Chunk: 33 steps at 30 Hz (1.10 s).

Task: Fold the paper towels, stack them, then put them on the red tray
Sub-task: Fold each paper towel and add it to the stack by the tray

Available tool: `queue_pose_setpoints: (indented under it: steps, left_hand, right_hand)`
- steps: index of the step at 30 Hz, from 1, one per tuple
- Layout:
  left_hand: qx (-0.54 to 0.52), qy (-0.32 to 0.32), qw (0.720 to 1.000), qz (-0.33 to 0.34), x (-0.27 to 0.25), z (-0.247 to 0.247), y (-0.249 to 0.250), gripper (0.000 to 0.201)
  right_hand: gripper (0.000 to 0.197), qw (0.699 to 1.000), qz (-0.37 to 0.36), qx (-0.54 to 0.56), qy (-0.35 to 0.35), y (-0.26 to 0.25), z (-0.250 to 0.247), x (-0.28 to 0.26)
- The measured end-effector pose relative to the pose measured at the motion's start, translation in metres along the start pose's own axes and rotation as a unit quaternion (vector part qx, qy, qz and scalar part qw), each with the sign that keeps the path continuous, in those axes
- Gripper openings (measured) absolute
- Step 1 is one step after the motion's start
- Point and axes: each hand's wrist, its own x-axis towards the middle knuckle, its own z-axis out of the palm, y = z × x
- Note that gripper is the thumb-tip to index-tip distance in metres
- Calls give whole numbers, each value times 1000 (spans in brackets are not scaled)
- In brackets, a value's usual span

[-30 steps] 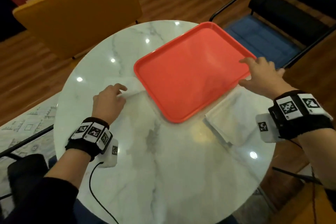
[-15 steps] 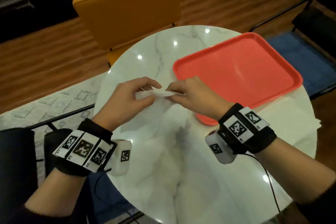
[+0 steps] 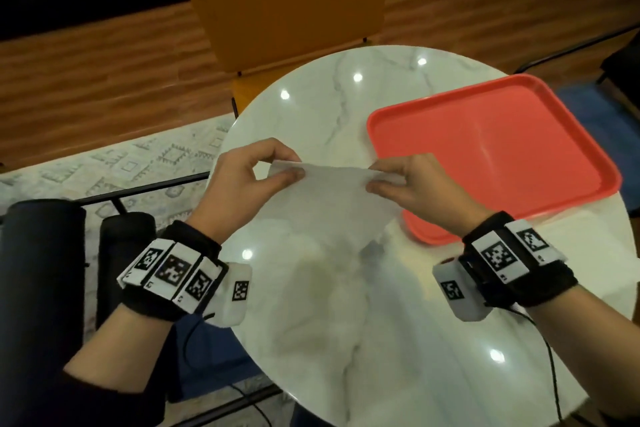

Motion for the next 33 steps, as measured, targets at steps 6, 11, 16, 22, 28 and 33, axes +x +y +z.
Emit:
queue_pose_setpoints:
  steps: [6, 11, 16, 22, 28, 33]
  left_hand:
    - [-3, -85, 996, 14, -4, 7, 13, 9]
    - [49, -100, 992, -59, -4, 8, -11, 31]
    - [59, 47, 997, -17, -30, -2, -49, 15]
    - [105, 57, 992, 33, -86, 25, -89, 13]
    - [82, -1, 992, -96, -123, 60, -125, 19]
    - [-39, 25, 973, -226, -104, 65, -119, 25]
  right_hand:
    - [31, 998, -49, 40, -7, -27, 24, -1]
    - [9, 968, -23, 228, 99, -38, 28, 10]
    - [13, 947, 2, 284, 149, -7, 26, -3]
    - [25, 973, 59, 207, 79, 28, 68, -48]
    - [21, 969, 179, 172, -5, 51, 103, -67]
    - [14, 965, 228, 130, 13, 54, 102, -53]
